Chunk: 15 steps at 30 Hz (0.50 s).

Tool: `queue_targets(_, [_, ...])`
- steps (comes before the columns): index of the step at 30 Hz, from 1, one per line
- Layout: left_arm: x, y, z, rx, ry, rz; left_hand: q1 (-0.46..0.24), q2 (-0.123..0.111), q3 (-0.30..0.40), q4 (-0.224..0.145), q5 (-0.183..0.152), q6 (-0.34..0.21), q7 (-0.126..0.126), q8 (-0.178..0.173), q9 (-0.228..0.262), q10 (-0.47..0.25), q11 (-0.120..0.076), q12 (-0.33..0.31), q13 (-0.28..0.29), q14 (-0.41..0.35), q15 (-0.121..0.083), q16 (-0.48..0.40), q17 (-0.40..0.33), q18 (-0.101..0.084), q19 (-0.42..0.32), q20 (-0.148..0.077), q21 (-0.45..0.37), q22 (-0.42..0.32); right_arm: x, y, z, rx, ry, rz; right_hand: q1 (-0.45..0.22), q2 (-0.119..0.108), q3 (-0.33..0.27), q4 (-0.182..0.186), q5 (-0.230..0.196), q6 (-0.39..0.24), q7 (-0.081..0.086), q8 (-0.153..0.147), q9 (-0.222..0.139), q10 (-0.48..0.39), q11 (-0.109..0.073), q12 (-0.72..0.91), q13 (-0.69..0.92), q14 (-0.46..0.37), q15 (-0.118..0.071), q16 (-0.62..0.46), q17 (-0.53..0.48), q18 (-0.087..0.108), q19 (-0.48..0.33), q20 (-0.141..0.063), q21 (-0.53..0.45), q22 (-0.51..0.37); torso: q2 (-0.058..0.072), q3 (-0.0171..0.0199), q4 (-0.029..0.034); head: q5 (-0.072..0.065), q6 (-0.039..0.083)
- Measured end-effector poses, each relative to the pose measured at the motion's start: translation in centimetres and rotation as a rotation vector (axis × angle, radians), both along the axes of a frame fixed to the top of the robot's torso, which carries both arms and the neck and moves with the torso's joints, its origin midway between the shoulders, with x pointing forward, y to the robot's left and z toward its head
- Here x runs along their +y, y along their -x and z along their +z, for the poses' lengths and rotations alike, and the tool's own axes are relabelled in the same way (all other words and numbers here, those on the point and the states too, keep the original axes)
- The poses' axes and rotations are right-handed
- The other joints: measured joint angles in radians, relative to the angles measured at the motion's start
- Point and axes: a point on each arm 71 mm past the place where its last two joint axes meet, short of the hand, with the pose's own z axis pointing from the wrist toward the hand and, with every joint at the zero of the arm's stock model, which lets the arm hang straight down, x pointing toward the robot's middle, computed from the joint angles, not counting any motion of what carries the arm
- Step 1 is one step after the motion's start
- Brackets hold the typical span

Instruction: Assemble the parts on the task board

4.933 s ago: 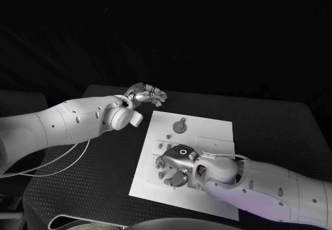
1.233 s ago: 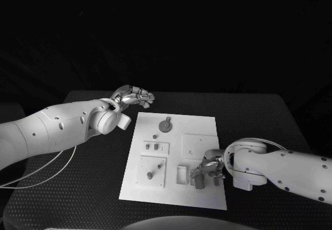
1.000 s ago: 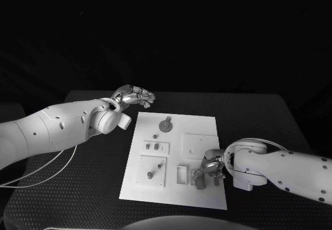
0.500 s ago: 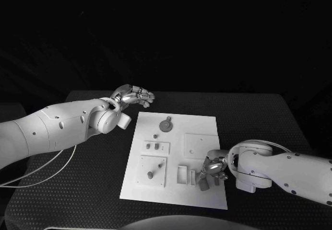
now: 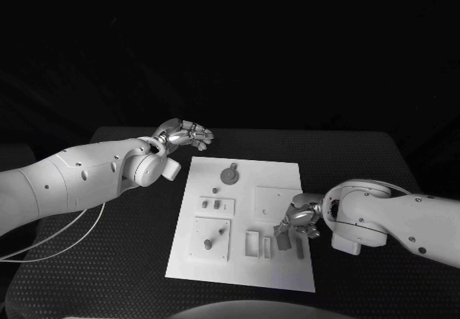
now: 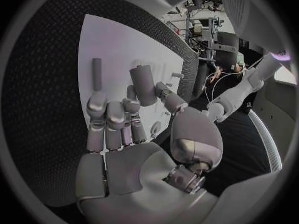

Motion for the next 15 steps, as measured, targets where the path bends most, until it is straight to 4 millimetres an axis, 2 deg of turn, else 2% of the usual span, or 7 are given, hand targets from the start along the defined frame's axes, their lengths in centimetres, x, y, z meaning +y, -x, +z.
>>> queue_targets(8, [-0.2,0.0,0.0,0.001,0.0,-0.003,0.0,0.0,0.0,0.0,0.0,0.0,0.0,0.0,-0.001,0.0,0.0,0.0,0.0,0.0,0.0,0.0,0.001,0.0,0.0,0.0,-0.004,0.001,2.4,-1.0,-0.5,0.053,-0.039,-0.027,-0.006,0.006,0.0,0.0,0.0,0.003,-0.003,0.0,0.0,0.0,0.0,-0.004,0.003,0.002,-0.002,-0.004,0.005,0.0,0.0,0.0,0.004,0.0,0.001,-0.0003,0.0021,-0.001,0.002])
queue_targets(15, [-0.3,0.0,0.0,0.002,0.001,-0.005,0.0,0.0,0.0,0.0,0.0,0.0,0.0,0.0,-0.001,0.0,0.0,0.0,0.0,0.0,0.0,0.0,0.001,0.0,0.0,0.0,-0.004,0.001,3.8,-0.8,-1.6,0.09,-0.055,-0.037,-0.025,0.025,-0.009,0.0,0.0,0.005,-0.002,-0.005,0.0,0.0,0.0,-0.011,0.01,0.002,-0.002,-0.01,0.015,0.0,-0.004,0.004,0.004,0.0,0.002,-0.0007,0.0029,-0.001,0.002])
